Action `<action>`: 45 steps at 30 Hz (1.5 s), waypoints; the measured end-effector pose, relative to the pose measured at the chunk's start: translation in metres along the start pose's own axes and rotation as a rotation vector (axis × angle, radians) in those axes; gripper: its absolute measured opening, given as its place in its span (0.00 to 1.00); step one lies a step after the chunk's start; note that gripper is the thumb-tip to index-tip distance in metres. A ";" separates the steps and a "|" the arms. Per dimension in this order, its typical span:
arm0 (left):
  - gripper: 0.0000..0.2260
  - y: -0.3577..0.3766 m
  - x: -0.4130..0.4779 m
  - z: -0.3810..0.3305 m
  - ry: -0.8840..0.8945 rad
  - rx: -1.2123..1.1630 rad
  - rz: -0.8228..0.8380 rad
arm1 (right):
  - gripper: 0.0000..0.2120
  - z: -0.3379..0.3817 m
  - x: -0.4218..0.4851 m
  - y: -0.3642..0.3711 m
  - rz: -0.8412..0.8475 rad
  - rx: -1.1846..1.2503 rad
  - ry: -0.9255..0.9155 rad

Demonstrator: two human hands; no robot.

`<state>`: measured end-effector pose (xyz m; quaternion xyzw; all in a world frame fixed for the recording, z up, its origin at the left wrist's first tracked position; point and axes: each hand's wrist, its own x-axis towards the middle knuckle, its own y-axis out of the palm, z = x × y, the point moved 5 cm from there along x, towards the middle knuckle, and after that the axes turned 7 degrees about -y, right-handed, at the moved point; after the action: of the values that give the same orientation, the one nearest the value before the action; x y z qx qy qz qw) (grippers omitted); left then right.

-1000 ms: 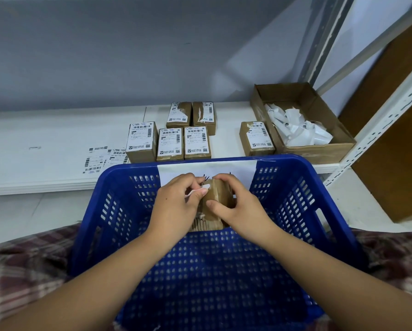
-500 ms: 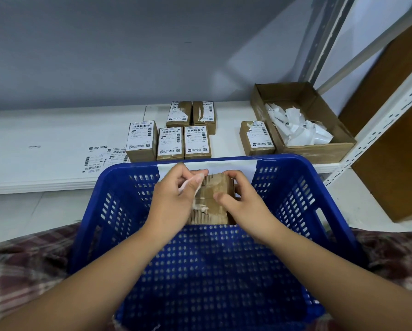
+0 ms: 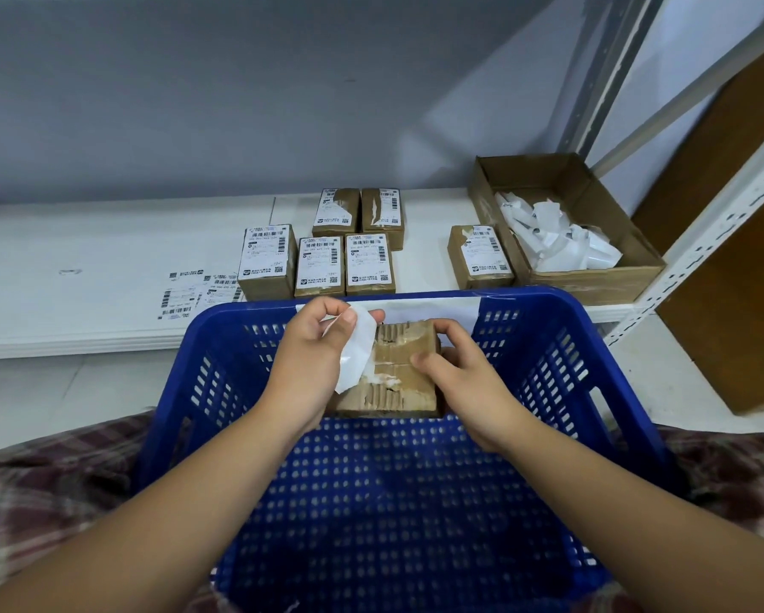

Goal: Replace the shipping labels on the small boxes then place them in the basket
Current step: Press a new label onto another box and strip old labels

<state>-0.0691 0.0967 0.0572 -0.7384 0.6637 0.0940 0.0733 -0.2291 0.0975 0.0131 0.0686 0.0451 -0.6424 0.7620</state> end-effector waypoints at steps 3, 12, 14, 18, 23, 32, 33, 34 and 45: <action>0.07 -0.002 0.002 0.003 -0.067 -0.141 -0.012 | 0.10 0.001 0.001 -0.001 -0.002 0.022 0.013; 0.08 -0.011 0.008 0.008 -0.228 -0.271 -0.096 | 0.12 0.003 0.002 -0.002 0.013 0.054 0.031; 0.08 -0.012 0.008 0.008 -0.252 -0.288 -0.115 | 0.12 0.004 0.002 -0.002 0.017 0.062 0.024; 0.07 -0.014 0.009 0.011 -0.311 -0.354 -0.130 | 0.12 0.006 0.001 -0.002 0.023 0.088 0.022; 0.05 -0.018 0.013 0.012 -0.341 -0.411 -0.127 | 0.13 0.010 0.001 -0.004 0.018 0.122 0.025; 0.05 -0.025 0.019 0.023 -0.422 -0.471 -0.256 | 0.12 0.013 0.003 -0.011 -0.018 0.093 0.021; 0.05 -0.026 0.019 0.023 -0.419 -0.485 -0.259 | 0.11 0.013 0.003 -0.011 -0.013 0.098 0.028; 0.05 -0.026 0.018 0.022 -0.412 -0.502 -0.257 | 0.11 0.013 0.003 -0.011 -0.006 0.101 0.033; 0.04 -0.047 0.025 0.007 -0.325 -0.641 -0.339 | 0.12 0.008 0.005 -0.026 -0.061 0.148 0.089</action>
<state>-0.0207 0.0795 0.0436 -0.7985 0.4492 0.3986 -0.0421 -0.2543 0.0872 0.0192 0.1517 0.0335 -0.6633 0.7321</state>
